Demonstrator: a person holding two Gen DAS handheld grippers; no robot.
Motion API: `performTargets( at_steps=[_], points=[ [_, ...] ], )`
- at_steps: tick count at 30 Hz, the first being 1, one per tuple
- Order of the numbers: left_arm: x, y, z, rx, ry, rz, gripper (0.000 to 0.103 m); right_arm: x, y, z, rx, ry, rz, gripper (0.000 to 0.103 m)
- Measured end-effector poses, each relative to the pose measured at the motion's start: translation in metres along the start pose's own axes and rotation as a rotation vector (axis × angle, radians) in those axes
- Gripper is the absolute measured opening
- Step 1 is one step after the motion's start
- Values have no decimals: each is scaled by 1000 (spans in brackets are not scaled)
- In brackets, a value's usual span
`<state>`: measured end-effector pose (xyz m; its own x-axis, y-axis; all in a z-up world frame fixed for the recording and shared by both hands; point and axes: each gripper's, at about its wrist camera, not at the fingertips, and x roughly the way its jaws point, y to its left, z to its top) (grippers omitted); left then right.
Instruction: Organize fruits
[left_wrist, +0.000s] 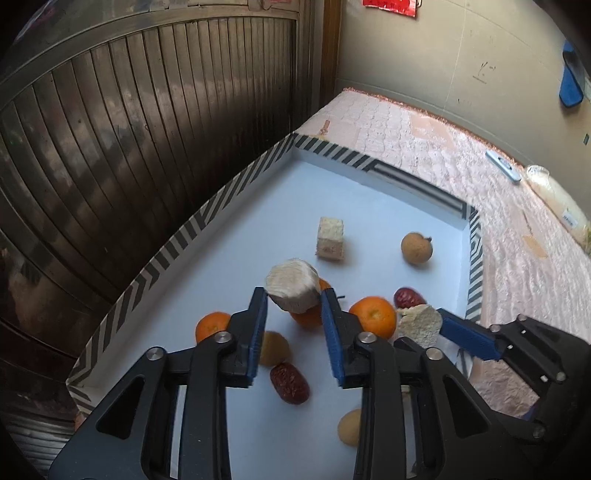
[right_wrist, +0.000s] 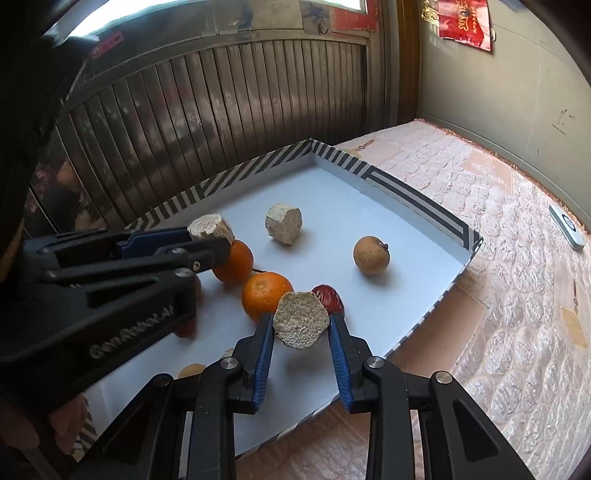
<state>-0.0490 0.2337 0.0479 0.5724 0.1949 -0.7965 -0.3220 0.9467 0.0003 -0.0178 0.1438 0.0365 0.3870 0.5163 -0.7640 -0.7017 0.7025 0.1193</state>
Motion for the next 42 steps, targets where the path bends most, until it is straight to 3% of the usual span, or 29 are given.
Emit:
performTargets(
  at_steps=[2,3,13,22,34,37,42],
  points=[
    [0,1,-3,-4,-3,-7,55,-3,1,-2,-1,-6,8,32],
    [-2,2,-5,-7,-10,-4,58,-5,2,-3,-3,-10,4,33],
    [-23,3,-18,-9,-87,53,58,-37,6,-17,27,-84,-37,34],
    [-43,-1,-29,-5,-153,84,58,-63,5,-26,95,-169,-104,46],
    [-62,10,-43,-48,-200,114,59,-69,-1,-29,144,-179,-109,47],
    [-66,12,-47,-52,-209,110,71,-69,2,-29,135,-178,-114,47],
    [-70,14,-49,-63,-222,113,72,-71,5,-29,129,-186,-125,48]
  ],
)
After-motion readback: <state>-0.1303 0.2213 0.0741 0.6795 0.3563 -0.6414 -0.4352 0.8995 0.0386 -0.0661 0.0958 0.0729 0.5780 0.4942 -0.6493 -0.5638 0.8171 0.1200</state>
